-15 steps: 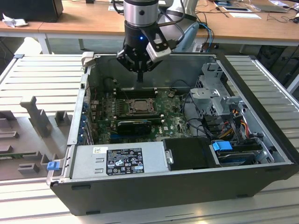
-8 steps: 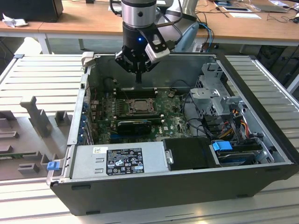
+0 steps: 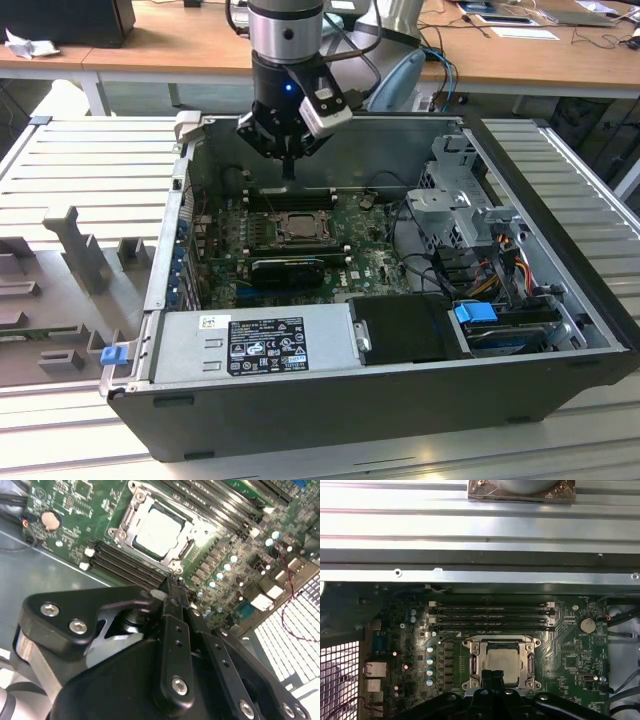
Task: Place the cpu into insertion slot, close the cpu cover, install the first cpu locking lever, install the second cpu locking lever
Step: 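Install the first cpu locking lever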
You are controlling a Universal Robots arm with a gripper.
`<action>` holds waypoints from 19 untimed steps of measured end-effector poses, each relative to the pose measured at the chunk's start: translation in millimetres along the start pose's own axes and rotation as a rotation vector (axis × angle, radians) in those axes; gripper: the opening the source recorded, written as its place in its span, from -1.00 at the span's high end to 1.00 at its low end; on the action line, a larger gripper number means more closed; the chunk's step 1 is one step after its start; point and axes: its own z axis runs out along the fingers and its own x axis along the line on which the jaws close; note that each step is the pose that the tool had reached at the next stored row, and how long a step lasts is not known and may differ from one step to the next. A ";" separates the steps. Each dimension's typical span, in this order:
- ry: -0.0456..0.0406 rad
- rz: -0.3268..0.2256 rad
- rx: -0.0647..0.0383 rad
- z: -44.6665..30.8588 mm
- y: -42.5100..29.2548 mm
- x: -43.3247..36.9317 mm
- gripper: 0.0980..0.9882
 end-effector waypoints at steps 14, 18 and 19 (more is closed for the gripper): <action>0.0023 0.001 -0.001 13.1 -0.8 16.7 0.98; 0.0231 0.006 -0.003 16.3 -1.1 17.8 0.98; 0.0303 0.006 -0.003 16.6 -1.1 17.8 0.98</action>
